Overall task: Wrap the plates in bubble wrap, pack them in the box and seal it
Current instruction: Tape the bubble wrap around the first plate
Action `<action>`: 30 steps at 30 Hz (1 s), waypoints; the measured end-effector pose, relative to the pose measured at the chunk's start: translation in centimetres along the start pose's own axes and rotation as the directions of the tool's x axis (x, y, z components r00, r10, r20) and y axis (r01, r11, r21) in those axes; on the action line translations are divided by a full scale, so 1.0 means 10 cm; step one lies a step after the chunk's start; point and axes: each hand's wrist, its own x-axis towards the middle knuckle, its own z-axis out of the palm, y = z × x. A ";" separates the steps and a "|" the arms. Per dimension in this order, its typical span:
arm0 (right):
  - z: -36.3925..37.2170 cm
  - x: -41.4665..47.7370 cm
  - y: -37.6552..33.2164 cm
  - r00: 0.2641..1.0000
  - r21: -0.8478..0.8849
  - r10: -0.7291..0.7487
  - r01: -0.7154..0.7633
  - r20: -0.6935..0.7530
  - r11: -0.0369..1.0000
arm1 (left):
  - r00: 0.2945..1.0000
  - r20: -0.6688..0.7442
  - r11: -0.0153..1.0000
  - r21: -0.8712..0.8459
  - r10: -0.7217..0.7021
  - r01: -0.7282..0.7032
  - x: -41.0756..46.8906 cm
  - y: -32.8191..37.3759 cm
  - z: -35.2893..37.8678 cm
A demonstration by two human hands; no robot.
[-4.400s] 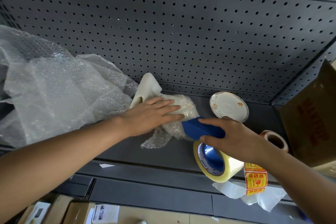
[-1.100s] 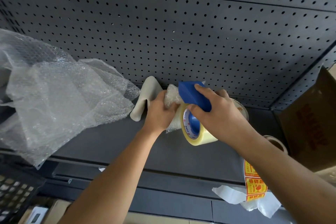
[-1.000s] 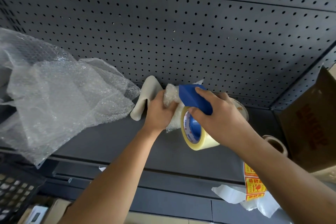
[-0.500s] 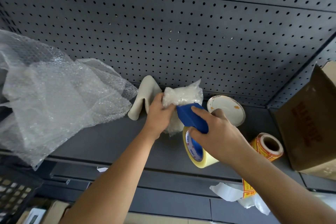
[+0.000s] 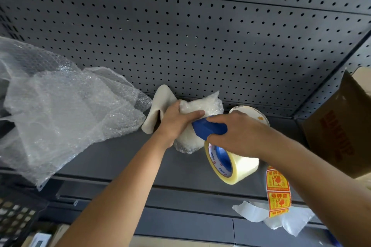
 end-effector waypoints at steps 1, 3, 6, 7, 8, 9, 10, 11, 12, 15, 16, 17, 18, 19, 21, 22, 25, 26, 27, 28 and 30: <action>-0.08 0.01 -0.04 0.999 -0.033 -0.009 0.010 0.036 0.999 | 1.000 -0.014 0.999 0.037 0.025 -0.025 -0.01 0.00 0.01; -0.26 0.07 -0.13 0.994 -0.101 -0.011 0.022 0.106 0.995 | 0.993 -0.037 0.986 0.132 0.109 -0.103 -0.03 0.00 0.03; -0.49 0.19 -0.30 0.977 -0.233 0.035 0.016 0.212 0.972 | 0.987 -0.026 0.956 0.254 0.158 -0.146 -0.08 0.03 0.05; -0.54 0.23 -0.35 0.970 -0.282 0.053 0.016 0.237 0.959 | 0.987 -0.011 0.945 0.290 0.158 -0.148 -0.09 0.05 0.06; -0.57 0.25 -0.40 0.964 -0.332 0.074 0.016 0.257 0.943 | 0.987 0.005 0.933 0.325 0.162 -0.155 -0.11 0.08 0.07; -0.59 0.27 -0.45 0.958 -0.382 0.096 0.015 0.271 0.924 | 0.985 0.023 0.922 0.351 0.169 -0.166 -0.11 0.10 0.08; -0.60 0.29 -0.49 0.953 -0.426 0.110 0.023 0.284 0.904 | 0.983 0.035 0.910 0.374 0.178 -0.178 -0.12 0.12 0.09; -0.61 0.30 -0.53 0.945 -0.467 0.118 0.039 0.304 0.884 | 0.981 0.041 0.894 0.406 0.191 -0.191 -0.12 0.12 0.11; -0.61 0.32 -0.57 0.936 -0.496 0.127 0.056 0.328 0.866 | 0.977 0.042 0.869 0.449 0.211 -0.207 -0.12 0.13 0.13; -0.60 0.33 -0.64 0.913 -0.537 0.150 0.086 0.380 0.839 | 0.967 0.043 0.812 0.534 0.252 -0.235 -0.11 0.11 0.17; -0.60 0.34 -0.64 0.914 -0.541 0.144 0.093 0.379 0.836 | 0.966 0.042 0.813 0.530 0.256 -0.239 -0.11 0.10 0.17; -0.61 0.33 -0.64 0.918 -0.535 0.133 0.096 0.374 0.839 | 0.967 0.036 0.827 0.510 0.253 -0.236 -0.11 0.10 0.16; -0.63 0.33 -0.62 0.919 -0.526 0.124 0.101 0.375 0.845 | 0.969 0.022 0.851 0.474 0.246 -0.227 -0.10 0.09 0.15; -0.66 0.30 -0.60 0.913 -0.516 0.126 0.103 0.389 0.850 | 0.971 0.001 0.874 0.436 0.240 -0.216 -0.09 0.07 0.13; -0.73 0.22 -0.54 0.898 -0.520 0.152 0.096 0.414 0.849 | 0.969 -0.078 0.902 0.389 0.235 -0.187 -0.05 0.03 0.05; -0.75 0.16 -0.49 0.899 -0.524 0.151 0.097 0.410 0.846 | 0.966 -0.122 0.911 0.377 0.227 -0.167 -0.04 0.01 -0.01; -0.88 0.01 -0.24 0.946 -0.476 0.099 0.064 0.309 0.877 | 0.962 -0.221 0.947 0.309 0.161 -0.088 0.00 -0.02 -0.16; -0.92 -0.05 -0.12 0.959 -0.438 0.084 0.045 0.271 0.898 | 0.960 -0.249 0.965 0.255 0.126 -0.060 -0.01 -0.03 -0.19; -0.96 -0.11 0.01 0.969 -0.370 0.078 0.014 0.232 0.929 | 0.958 -0.276 0.983 0.183 0.080 -0.029 -0.03 -0.03 -0.20; -1.01 -0.16 0.16 0.980 -0.252 0.087 -0.040 0.179 0.967 | 0.954 -0.296 0.995 0.100 0.039 -0.010 -0.05 -0.03 -0.21; -1.04 -0.23 0.48 0.987 0.053 0.154 -0.156 0.033 0.986 | 0.953 -0.300 0.997 -0.079 -0.042 0.020 -0.10 -0.03 -0.22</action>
